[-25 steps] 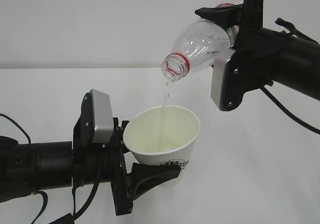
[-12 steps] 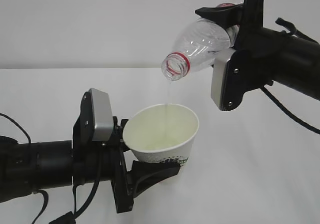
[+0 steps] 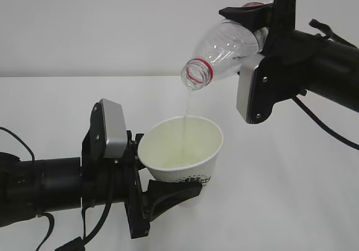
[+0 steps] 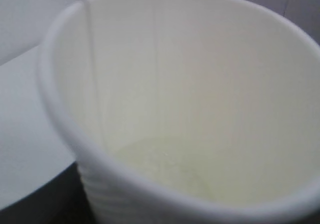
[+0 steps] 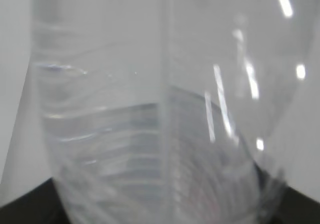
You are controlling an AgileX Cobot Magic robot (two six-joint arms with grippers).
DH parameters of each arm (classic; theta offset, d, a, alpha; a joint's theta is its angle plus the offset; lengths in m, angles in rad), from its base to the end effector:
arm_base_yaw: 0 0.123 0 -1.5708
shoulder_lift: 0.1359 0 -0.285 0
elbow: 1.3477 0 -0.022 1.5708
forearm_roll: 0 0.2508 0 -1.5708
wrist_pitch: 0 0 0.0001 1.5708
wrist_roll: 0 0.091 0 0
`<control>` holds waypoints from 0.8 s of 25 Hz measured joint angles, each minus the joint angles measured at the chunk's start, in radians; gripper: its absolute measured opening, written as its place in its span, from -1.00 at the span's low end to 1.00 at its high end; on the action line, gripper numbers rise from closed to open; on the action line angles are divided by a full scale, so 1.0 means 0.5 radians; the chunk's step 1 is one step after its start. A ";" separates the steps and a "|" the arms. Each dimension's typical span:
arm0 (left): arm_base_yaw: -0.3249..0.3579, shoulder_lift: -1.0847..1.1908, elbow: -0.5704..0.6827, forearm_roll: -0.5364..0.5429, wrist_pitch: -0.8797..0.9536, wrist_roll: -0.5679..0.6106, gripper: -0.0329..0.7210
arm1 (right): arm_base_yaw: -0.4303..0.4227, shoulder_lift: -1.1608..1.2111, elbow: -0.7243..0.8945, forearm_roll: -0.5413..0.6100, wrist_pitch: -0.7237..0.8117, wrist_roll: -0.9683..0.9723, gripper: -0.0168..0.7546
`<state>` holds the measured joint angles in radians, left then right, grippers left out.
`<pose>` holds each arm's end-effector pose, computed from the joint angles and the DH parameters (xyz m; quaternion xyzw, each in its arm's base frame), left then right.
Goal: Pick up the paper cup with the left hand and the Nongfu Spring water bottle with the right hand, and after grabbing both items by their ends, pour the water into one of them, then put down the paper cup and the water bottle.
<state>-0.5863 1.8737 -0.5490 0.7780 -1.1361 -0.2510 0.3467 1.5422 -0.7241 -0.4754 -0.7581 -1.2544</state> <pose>0.2112 -0.2098 0.1341 0.4588 0.6187 -0.3875 0.5065 0.2896 0.1351 0.2525 -0.6503 0.3031 -0.3140 0.6218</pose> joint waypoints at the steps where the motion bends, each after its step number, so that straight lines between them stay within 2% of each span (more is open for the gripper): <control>1: 0.000 0.000 0.000 -0.003 0.000 0.000 0.40 | 0.000 0.000 0.000 0.000 0.000 -0.009 0.27; 20: 0.000 0.000 0.000 0.058 0.003 0.000 0.40 | 0.000 0.000 -0.003 0.000 -0.011 -0.034 0.27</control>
<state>-0.5863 1.8737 -0.5490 0.8070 -1.1347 -0.2510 0.3467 1.5422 -0.7257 -0.4754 -0.7637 -1.2713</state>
